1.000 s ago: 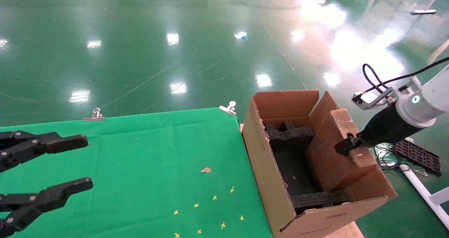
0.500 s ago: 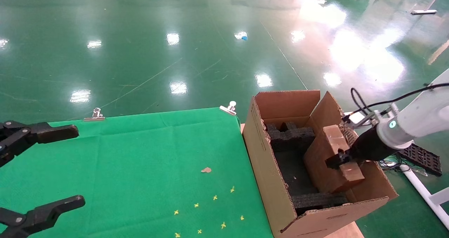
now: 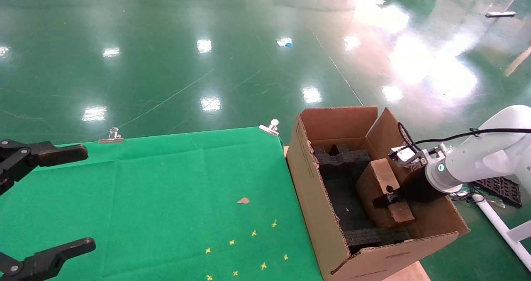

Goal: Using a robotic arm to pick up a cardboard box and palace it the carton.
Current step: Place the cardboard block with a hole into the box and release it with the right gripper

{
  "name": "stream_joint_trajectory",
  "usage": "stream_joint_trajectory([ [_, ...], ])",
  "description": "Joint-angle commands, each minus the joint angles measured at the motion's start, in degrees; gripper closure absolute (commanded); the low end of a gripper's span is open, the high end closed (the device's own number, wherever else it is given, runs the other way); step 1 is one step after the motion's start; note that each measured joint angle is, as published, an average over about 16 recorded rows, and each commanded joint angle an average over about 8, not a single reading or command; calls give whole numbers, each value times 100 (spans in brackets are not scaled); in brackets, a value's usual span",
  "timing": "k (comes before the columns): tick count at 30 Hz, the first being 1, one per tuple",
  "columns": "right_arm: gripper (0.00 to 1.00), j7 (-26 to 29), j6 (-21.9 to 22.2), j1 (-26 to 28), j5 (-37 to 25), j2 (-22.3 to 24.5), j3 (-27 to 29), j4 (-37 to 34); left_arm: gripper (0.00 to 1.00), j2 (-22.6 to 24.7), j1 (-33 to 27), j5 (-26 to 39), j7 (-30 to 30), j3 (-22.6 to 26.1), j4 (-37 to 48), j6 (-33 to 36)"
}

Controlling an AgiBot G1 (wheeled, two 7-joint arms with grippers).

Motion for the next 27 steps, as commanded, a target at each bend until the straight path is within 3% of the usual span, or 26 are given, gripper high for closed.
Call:
stream_joint_trajectory([
  [1,45,-86,53,-40,16,-51,12,-63,0,0,0,0,0,1,0,0],
  [4,8,-136,2,-38,17,-105,12,-162,0,-1,0,-1,1,2,0,-1],
  [5,0,-147,-13,-34,14,-123,9,-196,0,-1,0,-1,1,2,0,-1],
  [27,0,-285,-89,118,-112,-378,-72,-626,0,-4,-2,-6,4,9,0,-4],
])
